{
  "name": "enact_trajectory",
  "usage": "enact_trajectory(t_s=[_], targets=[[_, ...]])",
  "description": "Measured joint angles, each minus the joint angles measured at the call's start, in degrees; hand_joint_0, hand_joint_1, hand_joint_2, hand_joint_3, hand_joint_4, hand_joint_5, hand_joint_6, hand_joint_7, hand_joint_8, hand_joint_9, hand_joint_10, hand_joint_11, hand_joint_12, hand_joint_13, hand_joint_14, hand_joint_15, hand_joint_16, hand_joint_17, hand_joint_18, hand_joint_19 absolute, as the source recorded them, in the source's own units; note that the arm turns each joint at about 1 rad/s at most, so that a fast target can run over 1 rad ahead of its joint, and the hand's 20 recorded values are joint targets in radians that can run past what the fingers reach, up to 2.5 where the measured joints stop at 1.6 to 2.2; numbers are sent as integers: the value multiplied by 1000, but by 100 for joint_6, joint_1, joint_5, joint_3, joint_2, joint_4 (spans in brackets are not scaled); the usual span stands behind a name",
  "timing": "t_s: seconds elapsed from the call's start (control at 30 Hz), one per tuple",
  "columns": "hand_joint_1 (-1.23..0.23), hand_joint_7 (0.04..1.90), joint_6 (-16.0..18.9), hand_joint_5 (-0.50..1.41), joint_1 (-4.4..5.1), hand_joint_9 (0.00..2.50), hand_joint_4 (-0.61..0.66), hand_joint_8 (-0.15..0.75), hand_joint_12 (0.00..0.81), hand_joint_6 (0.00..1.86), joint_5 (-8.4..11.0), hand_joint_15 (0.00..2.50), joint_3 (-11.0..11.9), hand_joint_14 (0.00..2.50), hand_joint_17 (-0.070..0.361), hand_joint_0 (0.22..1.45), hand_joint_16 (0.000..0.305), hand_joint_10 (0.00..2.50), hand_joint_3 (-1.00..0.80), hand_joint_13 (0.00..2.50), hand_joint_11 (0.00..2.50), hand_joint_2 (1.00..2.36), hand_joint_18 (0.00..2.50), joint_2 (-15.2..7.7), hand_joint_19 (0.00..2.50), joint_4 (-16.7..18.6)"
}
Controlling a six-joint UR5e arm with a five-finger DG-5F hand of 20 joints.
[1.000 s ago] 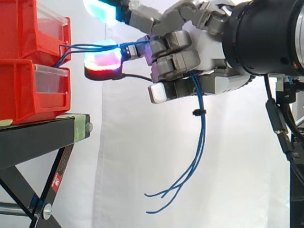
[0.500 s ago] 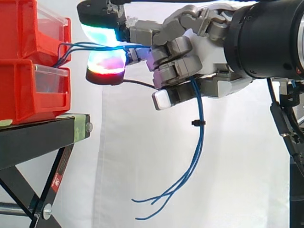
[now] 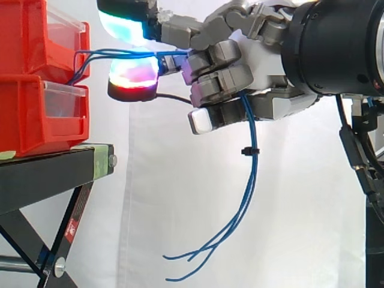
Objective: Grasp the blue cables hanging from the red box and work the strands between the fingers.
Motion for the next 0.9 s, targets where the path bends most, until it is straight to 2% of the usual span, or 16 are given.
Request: enact_trajectory(t_s=[0.17, 0.33, 0.4, 0.5, 0.63, 0.8, 0.9], targets=[[-791, 1033, -1, -133, 2, 1558, 218, 369, 537, 836, 6, 1566, 0, 2500, 149, 915, 198, 2500, -717, 1757, 2500, 1010, 2045, 0, 795, -5], [-846, 1017, 1, -199, 2, 1558, 222, 369, 537, 901, 7, 1566, -1, 2500, 149, 946, 198, 2500, -799, 1757, 2500, 1007, 2045, -1, 795, -19], [-847, 1018, 1, -201, 2, 1558, 227, 369, 537, 906, 7, 1566, -1, 2500, 149, 949, 198, 2500, -816, 1757, 2500, 1007, 2045, -1, 795, -21], [-836, 944, 0, -197, 2, 1558, 252, 369, 537, 1074, 7, 1566, -1, 2500, 149, 966, 198, 2500, -797, 1757, 2500, 1007, 2045, -1, 795, -23], [-741, 934, 0, -141, 2, 1558, 244, 369, 537, 1203, 7, 1566, -1, 2500, 149, 934, 198, 2500, -639, 1757, 2500, 1012, 2045, -1, 795, -23], [-734, 985, 0, -131, 3, 1558, 246, 369, 537, 1132, 7, 1566, -1, 2500, 149, 858, 198, 2500, -638, 1757, 2500, 1011, 2045, -1, 795, -23], [-747, 1036, -1, -124, 4, 1558, 252, 369, 537, 993, 7, 1566, 0, 2500, 149, 807, 198, 2500, -674, 1757, 2500, 1010, 2045, -1, 795, -23]])
